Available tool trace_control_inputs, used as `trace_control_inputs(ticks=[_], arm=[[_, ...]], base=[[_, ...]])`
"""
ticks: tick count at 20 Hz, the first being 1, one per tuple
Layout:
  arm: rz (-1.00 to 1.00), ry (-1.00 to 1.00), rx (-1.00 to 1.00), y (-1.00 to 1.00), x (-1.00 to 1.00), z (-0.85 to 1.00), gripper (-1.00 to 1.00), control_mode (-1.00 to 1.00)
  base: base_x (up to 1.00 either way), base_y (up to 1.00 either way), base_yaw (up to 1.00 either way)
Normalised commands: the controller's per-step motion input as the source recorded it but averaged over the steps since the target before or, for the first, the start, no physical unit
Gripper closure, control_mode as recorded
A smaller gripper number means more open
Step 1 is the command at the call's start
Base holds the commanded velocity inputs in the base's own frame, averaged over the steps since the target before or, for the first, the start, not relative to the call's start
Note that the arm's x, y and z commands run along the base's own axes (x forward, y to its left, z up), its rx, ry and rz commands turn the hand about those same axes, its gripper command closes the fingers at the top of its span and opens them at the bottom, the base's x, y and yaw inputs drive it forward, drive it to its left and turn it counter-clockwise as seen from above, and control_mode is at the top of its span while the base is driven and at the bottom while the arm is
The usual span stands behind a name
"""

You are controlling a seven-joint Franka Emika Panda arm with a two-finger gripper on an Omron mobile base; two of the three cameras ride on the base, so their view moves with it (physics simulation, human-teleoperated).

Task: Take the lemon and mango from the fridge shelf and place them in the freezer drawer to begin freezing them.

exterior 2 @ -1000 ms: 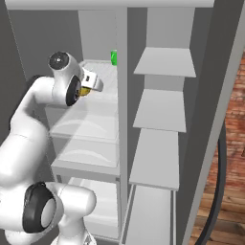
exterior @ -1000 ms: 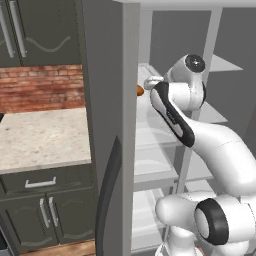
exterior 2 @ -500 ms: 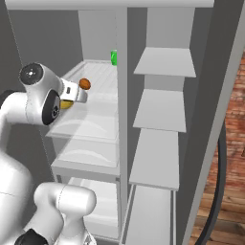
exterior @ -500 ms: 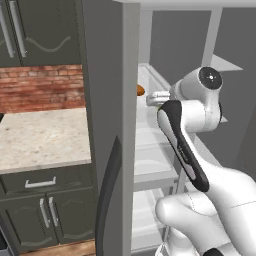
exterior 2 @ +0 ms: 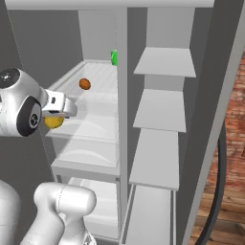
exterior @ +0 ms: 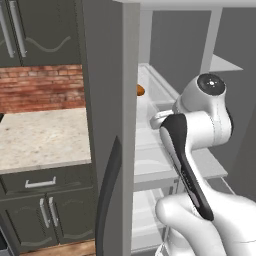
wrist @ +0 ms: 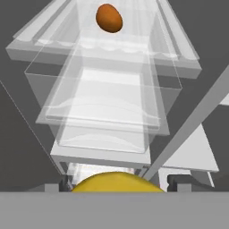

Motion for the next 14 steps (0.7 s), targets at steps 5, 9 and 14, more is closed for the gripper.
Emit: trace_control_inputs(ticks=[5,9,14], arm=[[0.0,0.0,0.0,0.0,0.0,0.0,1.0,-1.0],[0.0,0.0,0.0,0.0,0.0,0.0,1.0,-1.0],[0.0,0.0,0.0,0.0,-0.19,-0.04,1.0,1.0]], base=[[0.0,0.0,0.0],[0.0,0.0,0.0],[-0.11,0.0,-0.01]])
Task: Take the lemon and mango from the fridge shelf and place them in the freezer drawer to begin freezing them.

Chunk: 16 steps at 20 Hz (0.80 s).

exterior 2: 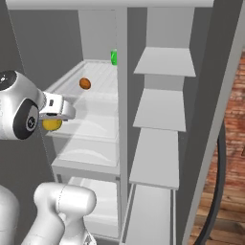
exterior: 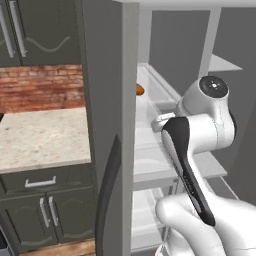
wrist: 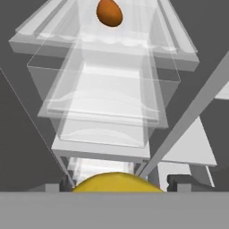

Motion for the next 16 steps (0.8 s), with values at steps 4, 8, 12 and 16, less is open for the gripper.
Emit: trace_control_inputs(ticks=[4,8,12,16], arm=[[0.0,0.0,0.0,0.0,0.0,0.0,1.0,1.0],[0.0,0.0,0.0,0.0,0.0,0.0,1.0,1.0],[0.0,0.0,0.0,0.0,0.0,0.0,1.0,1.0],[0.0,0.0,0.0,0.0,0.0,0.0,1.0,1.0]], base=[[-0.65,0.0,-0.05],[-0.66,0.0,-0.12],[-0.51,0.0,-0.2],[-0.35,0.0,-0.29]])
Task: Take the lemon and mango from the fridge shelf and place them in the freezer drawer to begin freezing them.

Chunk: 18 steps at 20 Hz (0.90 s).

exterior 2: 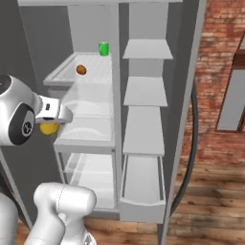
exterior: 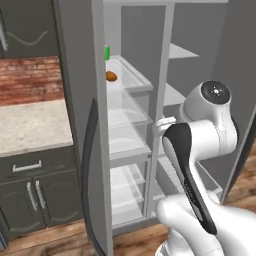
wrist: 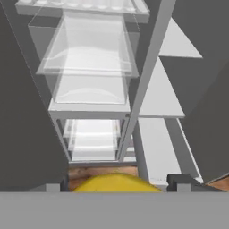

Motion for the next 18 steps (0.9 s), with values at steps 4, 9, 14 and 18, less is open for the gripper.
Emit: trace_control_inputs(ticks=[4,9,14,18], arm=[[0.0,0.0,0.0,0.0,0.0,0.0,1.0,1.0],[0.0,0.0,0.0,0.0,0.0,0.0,1.0,1.0],[0.0,0.0,0.0,0.0,0.0,0.0,1.0,1.0],[0.0,0.0,0.0,0.0,0.0,0.0,1.0,1.0]], base=[[-0.43,0.0,-0.3],[-0.34,-0.02,-0.29],[-0.57,-0.15,-0.28],[-0.61,-0.13,-0.24]])
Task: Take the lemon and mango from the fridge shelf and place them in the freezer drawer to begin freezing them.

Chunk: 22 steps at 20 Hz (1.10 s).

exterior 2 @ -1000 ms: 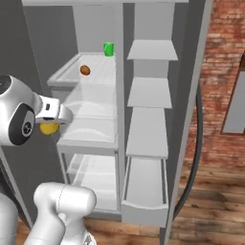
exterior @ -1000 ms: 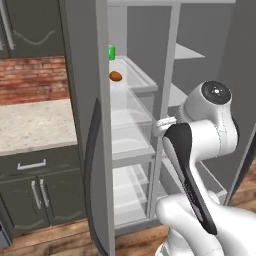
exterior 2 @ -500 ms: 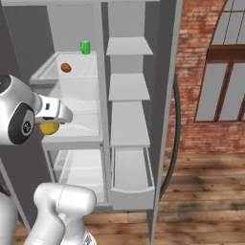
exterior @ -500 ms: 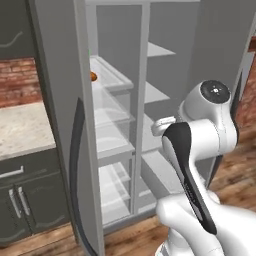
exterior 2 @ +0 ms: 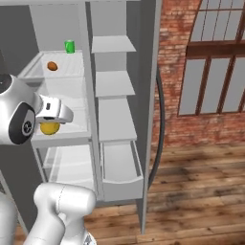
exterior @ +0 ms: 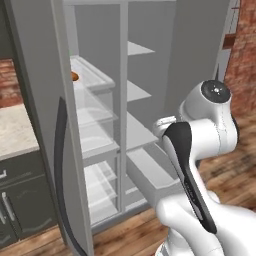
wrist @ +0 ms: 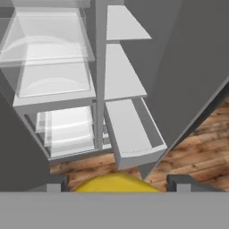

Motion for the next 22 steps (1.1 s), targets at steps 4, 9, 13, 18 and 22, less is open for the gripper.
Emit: trace_control_inputs(ticks=[4,9,13,18,22], arm=[[-0.03,0.0,0.01,-0.03,0.0,0.0,1.0,-1.0],[-0.04,0.02,0.01,-0.27,0.03,-0.04,1.0,-1.0],[0.0,0.08,0.0,-0.28,0.23,-0.29,1.0,-1.0],[-0.01,0.08,0.01,-0.17,0.42,-0.52,1.0,-1.0],[-0.06,0.05,0.0,0.0,0.59,-0.66,1.0,-1.0]], base=[[-0.18,-0.05,-0.13],[0.0,0.0,0.0],[0.0,0.0,0.0],[0.0,0.0,0.0],[0.0,0.0,0.0]])
